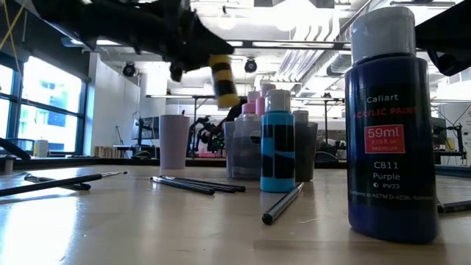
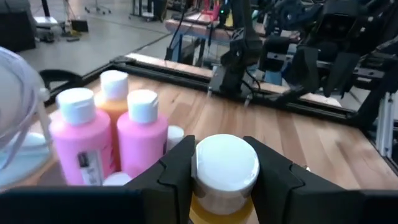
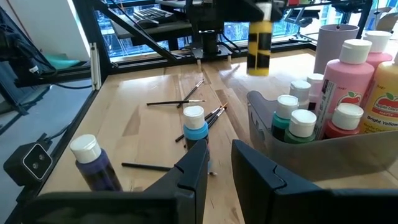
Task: Pick & Place Paint Supplies
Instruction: Put the yellow paint bottle into the black bin
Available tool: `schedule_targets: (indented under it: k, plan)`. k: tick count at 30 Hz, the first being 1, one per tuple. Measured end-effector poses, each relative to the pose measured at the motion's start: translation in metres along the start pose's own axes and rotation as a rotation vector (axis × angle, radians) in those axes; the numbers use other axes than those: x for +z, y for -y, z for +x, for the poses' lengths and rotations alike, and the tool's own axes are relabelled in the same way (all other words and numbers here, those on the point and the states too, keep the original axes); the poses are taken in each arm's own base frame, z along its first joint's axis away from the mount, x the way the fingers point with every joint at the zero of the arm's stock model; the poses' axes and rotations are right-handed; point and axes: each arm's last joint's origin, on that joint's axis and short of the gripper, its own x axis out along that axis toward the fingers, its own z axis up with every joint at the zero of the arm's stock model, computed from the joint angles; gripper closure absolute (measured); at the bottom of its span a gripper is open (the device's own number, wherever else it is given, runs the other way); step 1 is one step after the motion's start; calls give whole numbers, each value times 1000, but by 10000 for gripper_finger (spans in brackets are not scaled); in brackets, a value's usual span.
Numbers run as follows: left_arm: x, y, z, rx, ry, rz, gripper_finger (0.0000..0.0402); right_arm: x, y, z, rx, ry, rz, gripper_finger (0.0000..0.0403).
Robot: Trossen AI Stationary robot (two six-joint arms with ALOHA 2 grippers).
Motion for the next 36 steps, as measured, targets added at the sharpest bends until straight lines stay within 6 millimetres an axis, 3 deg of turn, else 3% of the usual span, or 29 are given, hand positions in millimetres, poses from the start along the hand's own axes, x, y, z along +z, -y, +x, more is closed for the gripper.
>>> schedule_targets:
  k: [13, 36]
  plan:
    - [-13, 11, 42, 4, -31, 59, 283, 0, 0, 0, 4, -3, -1, 339]
    - [-53, 7, 57, 38, -134, 109, 284, -1, 0, 0, 3, -6, -7, 339]
